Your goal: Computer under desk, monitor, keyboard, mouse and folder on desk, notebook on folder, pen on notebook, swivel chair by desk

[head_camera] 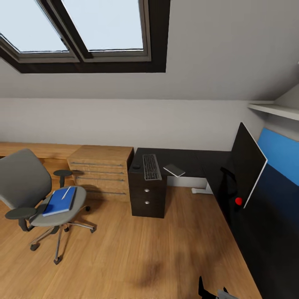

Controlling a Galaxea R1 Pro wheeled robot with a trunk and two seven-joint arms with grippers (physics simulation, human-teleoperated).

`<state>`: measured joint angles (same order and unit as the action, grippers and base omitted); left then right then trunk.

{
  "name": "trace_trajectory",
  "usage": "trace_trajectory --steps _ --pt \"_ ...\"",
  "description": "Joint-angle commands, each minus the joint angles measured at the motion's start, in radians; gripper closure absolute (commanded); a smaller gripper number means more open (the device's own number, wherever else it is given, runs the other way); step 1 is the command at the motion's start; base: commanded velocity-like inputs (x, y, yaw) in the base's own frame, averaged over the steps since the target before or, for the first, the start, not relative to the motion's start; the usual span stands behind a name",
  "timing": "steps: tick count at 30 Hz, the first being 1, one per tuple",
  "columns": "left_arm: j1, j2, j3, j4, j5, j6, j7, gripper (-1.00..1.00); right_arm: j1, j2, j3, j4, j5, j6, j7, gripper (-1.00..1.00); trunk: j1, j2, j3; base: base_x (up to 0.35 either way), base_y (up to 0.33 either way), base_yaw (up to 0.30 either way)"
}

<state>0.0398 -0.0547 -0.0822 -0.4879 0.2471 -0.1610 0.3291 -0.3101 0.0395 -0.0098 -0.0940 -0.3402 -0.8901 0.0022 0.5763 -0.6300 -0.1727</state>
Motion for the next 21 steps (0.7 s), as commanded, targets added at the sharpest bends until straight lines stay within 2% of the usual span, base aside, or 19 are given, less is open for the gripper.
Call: trace_trajectory --steps 1,3,12,21 --pt "0.0 0.001 -0.008 -0.001 0.011 -0.003 0.007 -1.0 0.0 0.0 -0.001 0.0 -0.001 -0.002 0.0 -1.0 -0.004 0.006 0.002 -0.002 0.0 0.003" --pt "0.0 0.0 -0.008 -0.001 0.011 -0.003 0.007 -1.0 0.0 0.0 -0.001 0.0 -0.002 -0.001 0.0 -1.0 -0.011 0.02 0.008 -0.001 0.0 0.002" --pt "0.0 -0.003 -0.009 0.0 0.008 -0.003 0.006 -1.0 0.0 0.0 -0.001 0.0 -0.002 -0.001 0.001 -1.0 -0.011 0.02 0.008 0.0 0.0 -0.011" --pt "0.0 -0.002 -0.01 -0.006 0.006 -0.006 0.004 -1.0 0.0 0.0 0.003 0.0 0.0 -0.002 0.005 -1.0 -0.011 0.02 0.008 0.0 0.0 -0.209"
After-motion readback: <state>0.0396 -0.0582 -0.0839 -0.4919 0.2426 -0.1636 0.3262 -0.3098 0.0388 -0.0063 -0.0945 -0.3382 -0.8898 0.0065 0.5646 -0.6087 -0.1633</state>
